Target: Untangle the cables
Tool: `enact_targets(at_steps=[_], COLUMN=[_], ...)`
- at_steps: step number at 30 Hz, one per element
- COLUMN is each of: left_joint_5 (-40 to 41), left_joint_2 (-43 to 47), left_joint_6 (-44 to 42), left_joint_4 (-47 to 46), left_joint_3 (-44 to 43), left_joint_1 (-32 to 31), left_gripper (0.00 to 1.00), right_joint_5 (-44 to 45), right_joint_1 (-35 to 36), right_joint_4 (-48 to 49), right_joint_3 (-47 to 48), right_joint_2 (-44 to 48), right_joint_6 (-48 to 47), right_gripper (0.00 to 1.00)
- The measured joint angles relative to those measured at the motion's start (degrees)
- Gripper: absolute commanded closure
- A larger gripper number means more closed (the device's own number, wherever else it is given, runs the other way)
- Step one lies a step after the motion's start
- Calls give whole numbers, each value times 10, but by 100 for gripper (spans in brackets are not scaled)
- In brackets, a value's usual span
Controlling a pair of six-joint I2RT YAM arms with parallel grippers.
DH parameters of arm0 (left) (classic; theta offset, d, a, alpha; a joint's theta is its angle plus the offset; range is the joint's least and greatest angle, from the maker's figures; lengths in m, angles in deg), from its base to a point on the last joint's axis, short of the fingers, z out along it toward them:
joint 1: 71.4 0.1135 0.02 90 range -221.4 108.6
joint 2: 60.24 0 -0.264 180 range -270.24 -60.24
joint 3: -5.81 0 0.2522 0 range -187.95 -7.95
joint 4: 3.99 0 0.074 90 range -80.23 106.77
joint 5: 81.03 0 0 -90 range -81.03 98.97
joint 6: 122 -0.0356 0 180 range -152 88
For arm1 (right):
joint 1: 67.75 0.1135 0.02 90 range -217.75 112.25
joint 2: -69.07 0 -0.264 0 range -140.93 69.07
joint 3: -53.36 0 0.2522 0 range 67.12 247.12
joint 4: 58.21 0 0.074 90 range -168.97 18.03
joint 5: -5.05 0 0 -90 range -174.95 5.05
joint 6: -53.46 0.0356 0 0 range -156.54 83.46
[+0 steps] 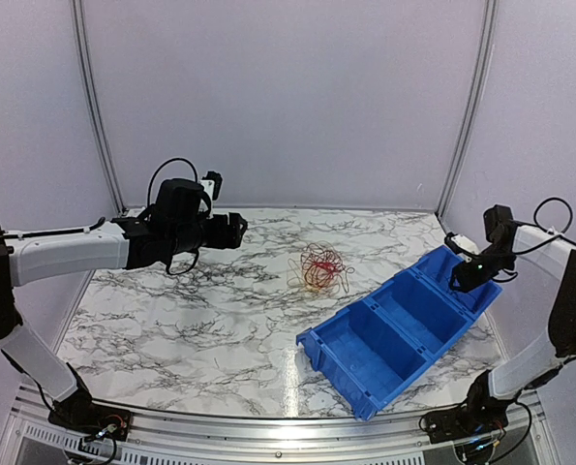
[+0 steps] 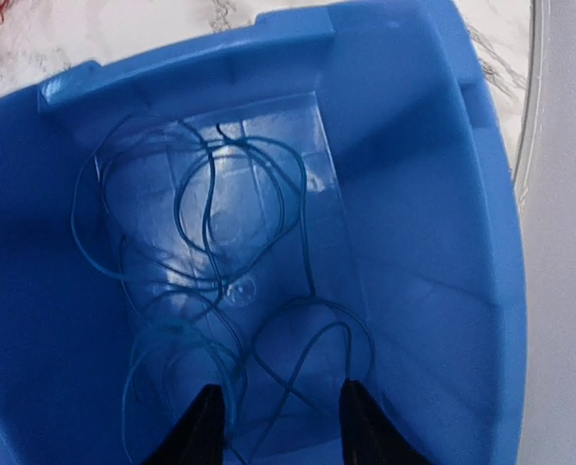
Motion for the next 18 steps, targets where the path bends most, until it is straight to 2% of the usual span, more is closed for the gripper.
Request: enact_targets(at_steps=[3,6,9,14,18], left_joint_5=[0,0,0,2,9], left_joint_2=[0,0,0,0,-1], left_joint_6=[0,0,0,-8,-19], left_joint_4=[0,0,0,0,0], left_joint_3=[0,0,0,0,0], left_joint_1=[0,0,0,0,0], left_gripper=[13,13,13,12,11], right_joint_5=[16,24,24,21,6], right_joint_1=[2,2,2,8,19], right_joint_4=[-31,-76,-108,-112,-113], right_joint_3=[21,77,136,157,181], right_joint_2=[7,15,21,28,-5], right_joint_6=[-1,-4,-8,-12,-9], right_gripper=[50,44,42,39,39])
